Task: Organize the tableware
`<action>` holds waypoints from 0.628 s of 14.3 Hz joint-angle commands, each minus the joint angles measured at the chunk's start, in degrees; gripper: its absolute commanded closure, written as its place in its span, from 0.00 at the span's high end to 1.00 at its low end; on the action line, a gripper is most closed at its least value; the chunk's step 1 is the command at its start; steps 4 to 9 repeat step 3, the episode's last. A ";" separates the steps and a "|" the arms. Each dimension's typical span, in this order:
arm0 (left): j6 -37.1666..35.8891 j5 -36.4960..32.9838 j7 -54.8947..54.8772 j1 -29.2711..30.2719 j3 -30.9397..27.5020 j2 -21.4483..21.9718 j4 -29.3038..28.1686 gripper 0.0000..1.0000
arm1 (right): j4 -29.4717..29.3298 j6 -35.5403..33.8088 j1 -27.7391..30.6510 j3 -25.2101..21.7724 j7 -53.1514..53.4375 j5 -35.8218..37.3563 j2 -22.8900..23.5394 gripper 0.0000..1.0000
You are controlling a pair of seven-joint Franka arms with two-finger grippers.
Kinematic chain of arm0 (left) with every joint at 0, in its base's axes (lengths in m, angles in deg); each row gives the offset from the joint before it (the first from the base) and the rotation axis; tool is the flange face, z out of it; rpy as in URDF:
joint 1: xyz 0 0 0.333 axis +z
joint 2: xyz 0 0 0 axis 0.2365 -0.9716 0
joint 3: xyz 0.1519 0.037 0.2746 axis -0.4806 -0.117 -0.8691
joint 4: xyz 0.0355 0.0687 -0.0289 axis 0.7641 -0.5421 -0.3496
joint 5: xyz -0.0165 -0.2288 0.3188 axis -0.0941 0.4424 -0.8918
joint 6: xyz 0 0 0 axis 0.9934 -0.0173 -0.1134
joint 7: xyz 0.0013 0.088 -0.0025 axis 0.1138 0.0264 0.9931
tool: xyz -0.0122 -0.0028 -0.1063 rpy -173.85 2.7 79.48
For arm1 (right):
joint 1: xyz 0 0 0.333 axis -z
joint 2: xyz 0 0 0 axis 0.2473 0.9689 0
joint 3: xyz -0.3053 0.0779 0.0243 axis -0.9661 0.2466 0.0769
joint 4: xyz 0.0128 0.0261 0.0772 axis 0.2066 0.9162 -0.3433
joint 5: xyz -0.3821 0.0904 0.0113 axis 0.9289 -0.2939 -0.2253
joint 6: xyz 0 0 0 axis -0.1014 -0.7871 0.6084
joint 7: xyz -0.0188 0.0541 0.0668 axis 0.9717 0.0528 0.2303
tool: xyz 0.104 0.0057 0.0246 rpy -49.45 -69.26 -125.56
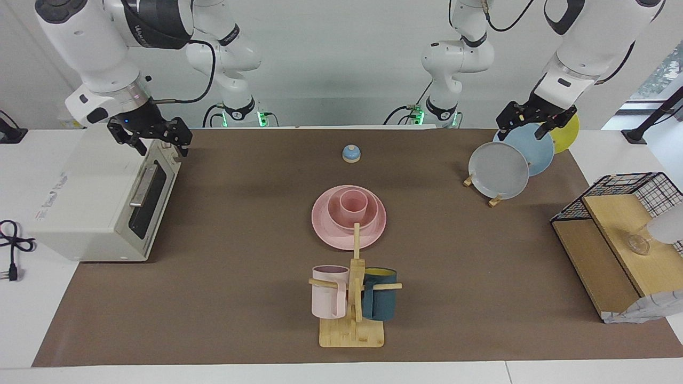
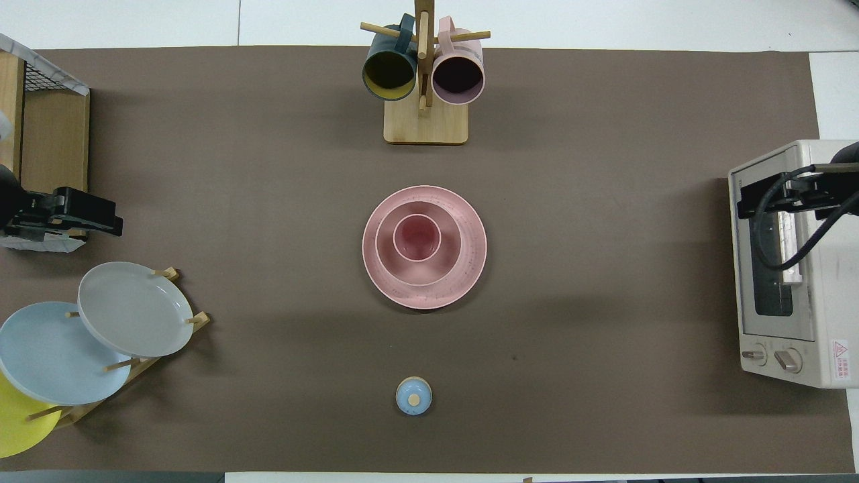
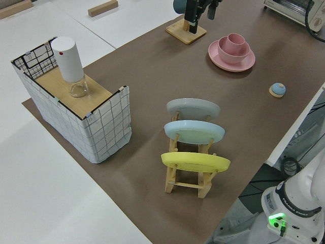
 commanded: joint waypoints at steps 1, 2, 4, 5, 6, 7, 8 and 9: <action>-0.24 0.03 -0.98 -0.16 -0.31 0.40 0.07 1.00 | -1.10 -0.52 0.16 -0.29 -1.76 -0.96 0.64 1.00; -0.24 0.03 -1.24 0.02 -0.31 0.49 0.07 1.00 | -1.10 -0.52 0.16 -0.29 -1.76 -1.04 0.64 1.00; -0.24 0.03 -1.24 -0.07 -0.31 0.49 -0.02 1.00 | -1.10 -0.52 0.16 -0.29 -1.76 -1.04 0.64 1.00; -0.24 0.03 -1.24 -0.07 -0.31 0.49 -0.02 1.00 | -1.10 -0.52 0.16 -0.29 -1.76 -1.04 0.64 1.00; -0.24 0.03 -1.24 -0.07 -0.31 0.49 -0.02 1.00 | -1.10 -0.52 0.16 -0.29 -1.76 -1.04 0.64 1.00; -0.24 0.03 -1.24 -0.07 -0.31 0.49 -0.02 1.00 | -1.10 -0.52 0.16 -0.29 -1.76 -1.04 0.64 1.00; -0.24 0.03 -1.24 -0.07 -0.31 0.49 -0.02 1.00 | -1.10 -0.52 0.16 -0.29 -1.76 -1.04 0.64 1.00; -0.24 0.03 -1.24 -0.07 -0.31 0.49 -0.02 1.00 | -1.10 -0.52 0.16 -0.29 -1.76 -1.04 0.64 1.00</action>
